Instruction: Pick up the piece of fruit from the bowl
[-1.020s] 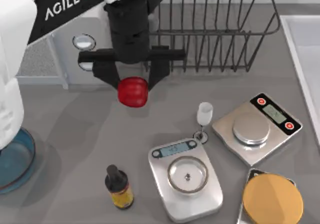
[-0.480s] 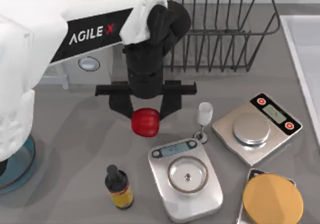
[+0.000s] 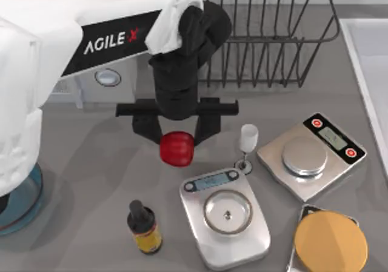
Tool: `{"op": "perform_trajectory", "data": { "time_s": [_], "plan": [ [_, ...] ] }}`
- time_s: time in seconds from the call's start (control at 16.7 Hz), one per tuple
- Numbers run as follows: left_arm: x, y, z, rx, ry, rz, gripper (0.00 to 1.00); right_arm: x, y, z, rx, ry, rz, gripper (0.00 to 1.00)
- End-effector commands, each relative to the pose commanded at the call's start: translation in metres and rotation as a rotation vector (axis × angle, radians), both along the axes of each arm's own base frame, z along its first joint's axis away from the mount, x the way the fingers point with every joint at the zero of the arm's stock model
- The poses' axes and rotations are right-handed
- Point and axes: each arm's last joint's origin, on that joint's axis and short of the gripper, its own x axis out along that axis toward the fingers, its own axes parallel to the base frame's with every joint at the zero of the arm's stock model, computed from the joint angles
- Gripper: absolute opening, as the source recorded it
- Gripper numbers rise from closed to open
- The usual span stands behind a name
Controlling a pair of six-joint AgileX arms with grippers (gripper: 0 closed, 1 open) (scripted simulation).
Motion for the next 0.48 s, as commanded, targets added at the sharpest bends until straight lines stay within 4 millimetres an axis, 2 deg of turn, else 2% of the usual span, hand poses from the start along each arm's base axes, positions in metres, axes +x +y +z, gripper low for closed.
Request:
{"op": "perform_trajectory", "data": {
  "time_s": [0.42,0.48],
  "plan": [
    [0.0,0.0,0.0,0.0,0.0,0.0,0.98,0.0,0.0,0.0,0.0,0.0,0.0,1.0],
    [0.0,0.0,0.0,0.0,0.0,0.0,1.0,0.0,0.0,0.0,0.0,0.0,0.0,1.0]
  ]
}}
